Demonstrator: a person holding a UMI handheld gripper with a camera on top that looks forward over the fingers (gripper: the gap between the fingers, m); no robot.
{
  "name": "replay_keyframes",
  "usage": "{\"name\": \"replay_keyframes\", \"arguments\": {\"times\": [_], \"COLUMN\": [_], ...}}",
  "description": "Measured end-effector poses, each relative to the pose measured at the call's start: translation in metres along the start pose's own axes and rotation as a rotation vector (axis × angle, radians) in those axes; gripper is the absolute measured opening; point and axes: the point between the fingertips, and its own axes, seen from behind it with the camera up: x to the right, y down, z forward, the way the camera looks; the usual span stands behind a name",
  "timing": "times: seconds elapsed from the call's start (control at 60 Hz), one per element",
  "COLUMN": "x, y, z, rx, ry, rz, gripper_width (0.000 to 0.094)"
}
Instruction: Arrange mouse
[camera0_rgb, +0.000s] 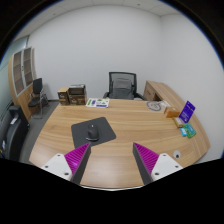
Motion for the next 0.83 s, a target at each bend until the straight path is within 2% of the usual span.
{"name": "replay_keyframes", "arguments": {"times": [0.183, 0.333, 0.517, 0.833], "x": [0.023, 0.030, 0.034, 0.027], "y": [0.020, 0.037, 0.054, 0.049], "z": [-0.077, -0.113, -0.131, -0.133], "rx": [0.023, 0.039, 0.031, 0.048], "ry": [0.056, 0.091, 0.107, 0.108], "rz": [0.044, 0.051, 0.076, 0.049], "gripper_width": [0.0853, 0.0853, 0.0855, 0.0854]}}
